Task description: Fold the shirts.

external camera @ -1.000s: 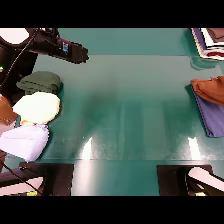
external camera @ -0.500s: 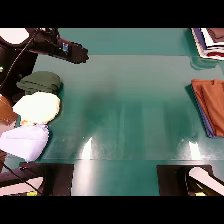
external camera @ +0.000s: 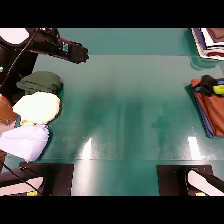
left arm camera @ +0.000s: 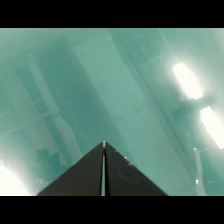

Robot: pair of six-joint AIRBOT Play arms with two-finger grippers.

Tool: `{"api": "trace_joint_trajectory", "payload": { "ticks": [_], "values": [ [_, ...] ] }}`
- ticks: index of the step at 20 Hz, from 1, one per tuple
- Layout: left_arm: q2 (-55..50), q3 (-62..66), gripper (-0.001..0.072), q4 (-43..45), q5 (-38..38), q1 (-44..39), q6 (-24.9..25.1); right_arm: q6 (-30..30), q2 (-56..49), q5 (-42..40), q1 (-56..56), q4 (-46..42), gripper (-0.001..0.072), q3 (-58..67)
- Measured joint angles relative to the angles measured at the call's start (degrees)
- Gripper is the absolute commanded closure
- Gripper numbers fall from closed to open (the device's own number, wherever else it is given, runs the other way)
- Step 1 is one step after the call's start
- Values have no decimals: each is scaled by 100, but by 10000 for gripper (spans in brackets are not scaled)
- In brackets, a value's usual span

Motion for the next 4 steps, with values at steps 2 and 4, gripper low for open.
{"api": "trace_joint_trajectory", "payload": {
  "ticks": [2,4],
  "values": [
    [0,0,683,-2,7,0,0,-33,0,-66,413,15,692,0],
    [2,0,683,-4,9,0,0,-61,0,-92,664,28,692,-2]
  ]
}}
